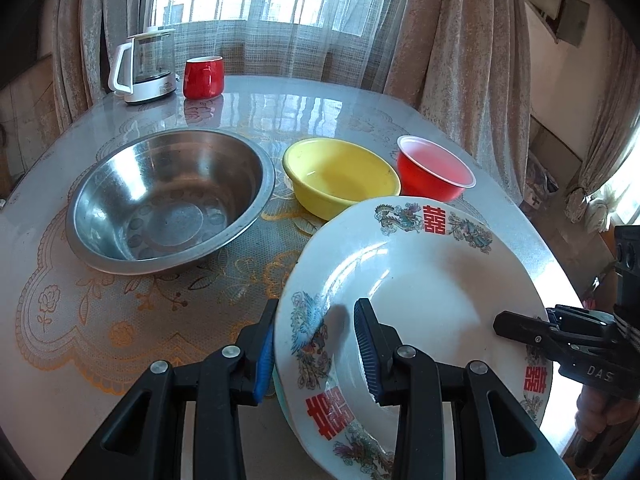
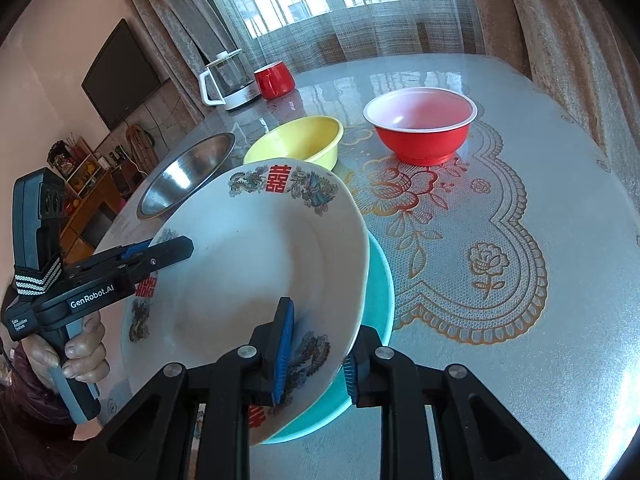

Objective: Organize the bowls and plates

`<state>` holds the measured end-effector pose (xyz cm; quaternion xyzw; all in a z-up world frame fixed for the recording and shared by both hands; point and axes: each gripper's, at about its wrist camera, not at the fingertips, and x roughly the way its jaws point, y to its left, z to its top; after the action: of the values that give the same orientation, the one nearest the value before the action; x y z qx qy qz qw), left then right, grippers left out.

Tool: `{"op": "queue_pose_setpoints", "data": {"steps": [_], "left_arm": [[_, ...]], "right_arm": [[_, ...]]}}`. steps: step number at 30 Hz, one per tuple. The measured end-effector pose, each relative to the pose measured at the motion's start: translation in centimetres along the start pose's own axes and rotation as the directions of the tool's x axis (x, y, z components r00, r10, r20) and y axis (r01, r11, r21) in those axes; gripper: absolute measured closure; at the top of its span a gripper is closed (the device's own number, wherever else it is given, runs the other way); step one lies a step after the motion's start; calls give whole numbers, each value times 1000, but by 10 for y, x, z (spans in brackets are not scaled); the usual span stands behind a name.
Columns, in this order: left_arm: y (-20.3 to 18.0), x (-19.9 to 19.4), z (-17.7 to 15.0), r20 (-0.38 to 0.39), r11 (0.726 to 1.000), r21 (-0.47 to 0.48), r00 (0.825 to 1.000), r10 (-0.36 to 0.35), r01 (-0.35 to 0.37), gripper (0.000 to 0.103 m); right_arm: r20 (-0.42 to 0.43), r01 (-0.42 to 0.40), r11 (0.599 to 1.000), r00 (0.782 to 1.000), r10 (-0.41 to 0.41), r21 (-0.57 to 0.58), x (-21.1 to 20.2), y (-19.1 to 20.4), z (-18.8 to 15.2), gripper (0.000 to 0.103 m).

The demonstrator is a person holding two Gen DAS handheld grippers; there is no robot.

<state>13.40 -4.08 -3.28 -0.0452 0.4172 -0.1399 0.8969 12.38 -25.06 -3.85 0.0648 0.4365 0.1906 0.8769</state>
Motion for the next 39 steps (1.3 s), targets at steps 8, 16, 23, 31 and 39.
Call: {"op": "queue_pose_setpoints", "data": {"steps": [8,16,23,31,39], "left_arm": [[-3,4,0,-11,1000,8,1000,3,-3,66],[-3,5,0,-5,1000,9,1000,15,-15,66],[-5,5,-1,4,999,21,999,36,-36,66],[-6,1,-5,12,999,22,999,42,-43,66],[-5,-4,-7,21,999,17,999,41,-41,66]], "right_arm": [[-4,16,1000,1000,-16,-5,6,-4,1,79],[4,26,1000,1000,-26,-4,9,-5,0,79],[22,35,999,999,-35,-8,10,-6,1,78],[21,43,999,999,-43,7,9,-5,1,74],[33,23,999,999,-25,40,5,-6,0,70]]}}
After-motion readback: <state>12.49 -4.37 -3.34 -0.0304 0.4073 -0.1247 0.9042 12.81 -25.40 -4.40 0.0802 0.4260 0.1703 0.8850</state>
